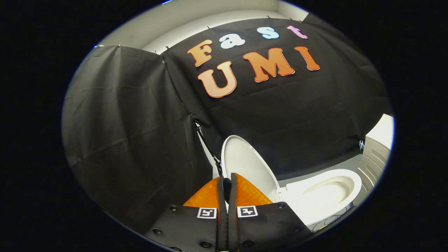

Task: Open the toilet lid.

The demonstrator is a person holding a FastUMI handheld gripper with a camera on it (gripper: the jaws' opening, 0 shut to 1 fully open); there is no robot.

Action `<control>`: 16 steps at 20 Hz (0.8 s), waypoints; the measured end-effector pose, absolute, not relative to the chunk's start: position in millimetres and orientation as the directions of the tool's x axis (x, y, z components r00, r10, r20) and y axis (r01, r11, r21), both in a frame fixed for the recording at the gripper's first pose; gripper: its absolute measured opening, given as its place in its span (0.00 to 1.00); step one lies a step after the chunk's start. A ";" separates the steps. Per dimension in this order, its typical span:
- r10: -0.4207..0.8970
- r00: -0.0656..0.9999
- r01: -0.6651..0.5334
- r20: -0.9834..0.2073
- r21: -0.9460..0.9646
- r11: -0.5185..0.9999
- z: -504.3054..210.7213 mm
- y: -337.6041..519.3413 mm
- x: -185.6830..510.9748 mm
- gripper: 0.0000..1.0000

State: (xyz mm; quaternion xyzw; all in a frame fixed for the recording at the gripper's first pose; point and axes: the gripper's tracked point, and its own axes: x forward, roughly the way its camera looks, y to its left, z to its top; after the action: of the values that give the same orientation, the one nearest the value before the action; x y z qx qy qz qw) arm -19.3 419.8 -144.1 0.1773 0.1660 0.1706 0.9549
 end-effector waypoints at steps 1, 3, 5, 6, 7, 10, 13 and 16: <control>0.382 0.888 -0.261 -0.257 0.402 0.878 -143.0 415.4 -20.4 0.08; 0.378 0.888 -0.254 -0.264 0.404 0.879 -143.4 412.4 -17.7 0.09; 0.365 0.895 -0.259 -0.257 0.365 0.894 -138.0 403.3 -16.4 0.09; 0.371 0.892 -0.265 -0.259 0.367 0.892 -137.4 400.9 -17.9 0.09; 0.391 0.883 -0.268 -0.260 0.407 0.874 -137.0 401.8 -21.2 0.18; 0.412 0.877 -0.253 -0.245 0.495 0.831 -121.8 391.3 -19.9 0.38; 0.380 0.897 -0.253 -0.224 0.444 0.859 -100.2 357.3 -16.1 0.59; 0.344 0.916 -0.242 -0.206 0.400 0.884 -79.7 314.1 -10.5 0.61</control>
State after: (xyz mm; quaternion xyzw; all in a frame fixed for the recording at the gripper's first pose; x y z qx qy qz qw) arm -10.5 314.1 -79.7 0.1866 0.1368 0.1524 0.9609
